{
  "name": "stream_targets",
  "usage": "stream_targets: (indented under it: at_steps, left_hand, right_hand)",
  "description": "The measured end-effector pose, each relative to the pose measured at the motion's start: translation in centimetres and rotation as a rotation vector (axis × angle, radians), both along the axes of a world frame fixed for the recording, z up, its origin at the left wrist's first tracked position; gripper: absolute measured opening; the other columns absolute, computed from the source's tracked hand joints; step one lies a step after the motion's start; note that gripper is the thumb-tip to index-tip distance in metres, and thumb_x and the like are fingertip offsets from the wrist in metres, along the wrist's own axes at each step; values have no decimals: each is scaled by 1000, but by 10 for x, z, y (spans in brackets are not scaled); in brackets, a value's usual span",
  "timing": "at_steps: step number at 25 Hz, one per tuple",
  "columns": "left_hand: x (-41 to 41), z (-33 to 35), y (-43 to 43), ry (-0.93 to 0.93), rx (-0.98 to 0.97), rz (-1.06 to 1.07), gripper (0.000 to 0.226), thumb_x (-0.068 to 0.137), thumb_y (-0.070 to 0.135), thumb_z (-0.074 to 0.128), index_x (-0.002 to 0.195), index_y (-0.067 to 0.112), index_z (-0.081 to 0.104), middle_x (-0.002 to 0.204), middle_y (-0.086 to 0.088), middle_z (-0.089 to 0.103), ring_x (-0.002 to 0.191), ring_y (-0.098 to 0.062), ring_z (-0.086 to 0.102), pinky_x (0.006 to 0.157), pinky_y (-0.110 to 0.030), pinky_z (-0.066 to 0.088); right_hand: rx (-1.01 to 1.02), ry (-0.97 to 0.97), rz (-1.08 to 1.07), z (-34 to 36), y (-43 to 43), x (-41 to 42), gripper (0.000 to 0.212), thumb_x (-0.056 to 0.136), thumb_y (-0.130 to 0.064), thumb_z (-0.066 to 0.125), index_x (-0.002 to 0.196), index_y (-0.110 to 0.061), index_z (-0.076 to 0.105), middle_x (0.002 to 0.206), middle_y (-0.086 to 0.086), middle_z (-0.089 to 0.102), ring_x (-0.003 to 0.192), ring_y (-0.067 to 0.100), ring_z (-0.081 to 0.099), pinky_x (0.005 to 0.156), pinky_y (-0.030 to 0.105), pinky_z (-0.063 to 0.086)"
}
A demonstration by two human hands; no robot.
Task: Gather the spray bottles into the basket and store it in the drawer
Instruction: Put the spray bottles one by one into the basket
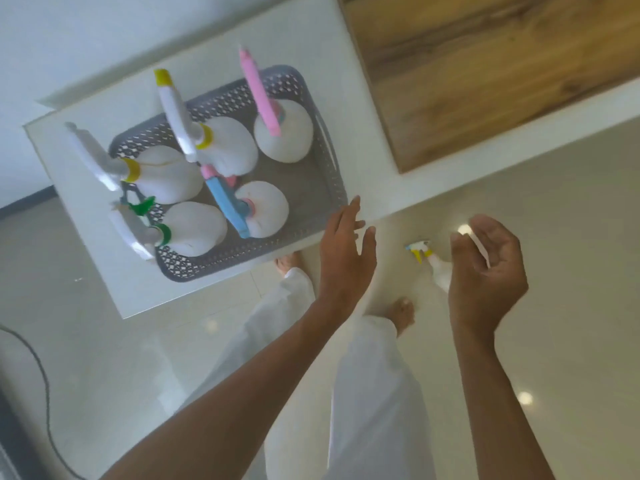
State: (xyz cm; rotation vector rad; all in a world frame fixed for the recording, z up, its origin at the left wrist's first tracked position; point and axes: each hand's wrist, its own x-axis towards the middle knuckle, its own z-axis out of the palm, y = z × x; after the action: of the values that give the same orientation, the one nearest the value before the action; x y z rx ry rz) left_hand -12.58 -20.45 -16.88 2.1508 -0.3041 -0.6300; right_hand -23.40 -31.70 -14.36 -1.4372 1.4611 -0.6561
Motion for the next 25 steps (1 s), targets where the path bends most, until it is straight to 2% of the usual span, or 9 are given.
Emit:
stream_targets:
  at_steps: [3,5,7,9,12,15,18,22,25]
  left_hand:
    - [-48,-37,-8,71,97,-122,47,89,8,67,134,5,56,128,-14,55,99,-24,67,84,-33,56]
    - [-84,-66,-16,160,203,-157,46,86,6,71,130,0,59,127,-21,55,102,-36,67,91,-42,55]
    - [-114,-101,-28,206,302,-210,45,86,6,71,129,-3,60,125,-25,57,108,-42,64,99,-45,50]
    - [-144,-136,-42,256,403,-290,43,89,14,69,130,3,60,126,-22,60,112,-38,63,105,-39,44]
    - [-180,-188,-63,317,467,-363,38,92,22,65,127,7,61,124,-15,66,115,-30,62,103,-27,37]
    - [-214,-240,-94,410,460,-316,36,93,26,62,126,10,63,123,-8,68,118,-23,62,100,-26,43]
    - [-243,-306,-126,479,499,-311,49,94,36,60,134,9,54,128,-10,64,123,-25,58,96,-31,47]
    - [-284,-382,-167,535,538,-340,71,84,54,68,130,5,47,122,-11,61,114,-27,61,74,-31,44]
    - [-305,-421,-189,595,504,-181,81,80,52,70,135,4,36,126,-12,56,117,-28,58,84,-35,50]
  right_hand:
    - [-1,135,21,-28,-9,-75,39,87,-4,71,126,1,64,126,12,70,114,13,69,97,30,59]
    - [14,268,120,-54,-16,-124,44,88,1,72,130,4,62,130,17,67,120,26,67,99,37,58]
    - [52,392,257,-82,-29,-160,48,90,-1,71,136,4,58,136,19,64,127,32,62,106,41,52]
    - [95,508,414,-116,-45,-191,52,94,-9,68,142,2,53,143,18,59,135,32,54,114,36,41]
    - [187,622,597,-181,-69,-230,54,98,-16,64,147,1,46,145,20,54,139,33,48,112,30,31]
    - [278,698,687,-243,-96,-254,54,99,-18,62,147,1,45,145,22,53,140,35,46,114,33,31]
    - [256,706,720,-306,-123,-254,50,100,-19,60,145,0,47,145,20,54,139,34,48,115,35,33]
    - [201,681,788,-384,-156,-234,46,101,-23,59,143,-6,52,143,14,58,138,30,50,114,35,38]
    - [250,675,831,-427,-167,-219,41,100,-27,59,137,-7,58,137,11,65,131,26,57,109,34,44]
